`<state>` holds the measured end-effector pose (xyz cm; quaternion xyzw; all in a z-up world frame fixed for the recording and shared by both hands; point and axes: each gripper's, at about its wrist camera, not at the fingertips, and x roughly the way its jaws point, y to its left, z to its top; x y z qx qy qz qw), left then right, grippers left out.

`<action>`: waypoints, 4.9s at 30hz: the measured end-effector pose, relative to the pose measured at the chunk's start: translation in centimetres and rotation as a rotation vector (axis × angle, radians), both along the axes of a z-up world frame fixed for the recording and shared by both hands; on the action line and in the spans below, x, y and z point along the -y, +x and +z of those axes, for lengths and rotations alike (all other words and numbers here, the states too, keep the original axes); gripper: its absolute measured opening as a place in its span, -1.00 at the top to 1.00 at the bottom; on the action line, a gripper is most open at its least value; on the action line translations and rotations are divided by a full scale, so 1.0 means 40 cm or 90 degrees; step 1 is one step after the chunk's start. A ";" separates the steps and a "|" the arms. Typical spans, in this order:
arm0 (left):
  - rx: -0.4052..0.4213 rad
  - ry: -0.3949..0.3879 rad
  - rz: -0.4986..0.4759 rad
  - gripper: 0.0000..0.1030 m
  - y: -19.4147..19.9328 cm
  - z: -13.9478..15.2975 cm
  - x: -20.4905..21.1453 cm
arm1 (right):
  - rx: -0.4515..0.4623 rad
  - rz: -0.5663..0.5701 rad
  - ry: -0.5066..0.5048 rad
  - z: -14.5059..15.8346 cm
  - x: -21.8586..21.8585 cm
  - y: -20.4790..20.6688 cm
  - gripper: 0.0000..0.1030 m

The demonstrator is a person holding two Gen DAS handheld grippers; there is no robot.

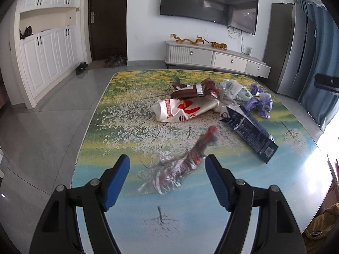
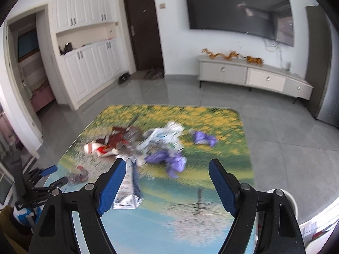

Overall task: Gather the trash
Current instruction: 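Return both tools to the trash pile on the rug, then grasp the clear wrapper with the left tool while the right tool grasps the milk carton, then carry the wrapper and milk carton over the white bin, then open both tools to drop the wrapper and carton into the bin, then return both tools to the trash pile on the rug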

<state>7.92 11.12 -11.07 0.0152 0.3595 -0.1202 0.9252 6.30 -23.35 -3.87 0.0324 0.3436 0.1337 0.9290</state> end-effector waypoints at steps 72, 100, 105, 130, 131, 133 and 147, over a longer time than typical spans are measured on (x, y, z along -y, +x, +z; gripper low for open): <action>-0.098 -0.090 -0.087 0.86 0.017 -0.004 0.080 | -0.105 0.146 0.035 -0.214 -0.146 0.085 0.06; -0.112 -0.010 -0.442 0.86 0.133 0.106 1.077 | -0.074 -0.354 0.105 -0.295 0.754 -0.086 0.05; -0.153 -0.008 -0.460 0.85 0.163 0.053 1.254 | -0.109 -0.412 0.092 -0.350 0.836 -0.083 0.04; -0.216 -0.104 -0.451 0.12 0.207 0.050 1.350 | -0.041 -0.537 0.063 -0.248 0.888 -0.214 -0.31; -0.203 -0.105 -0.449 0.12 0.202 0.067 1.333 | -0.036 -0.534 0.060 -0.235 0.878 -0.220 -0.31; -0.181 -0.103 -0.442 0.12 0.193 0.099 1.300 | -0.025 -0.527 0.054 -0.208 0.858 -0.228 -0.31; 0.008 -0.065 -0.344 0.12 0.071 0.250 0.952 | 0.067 -0.426 0.030 -0.038 0.663 -0.227 -0.36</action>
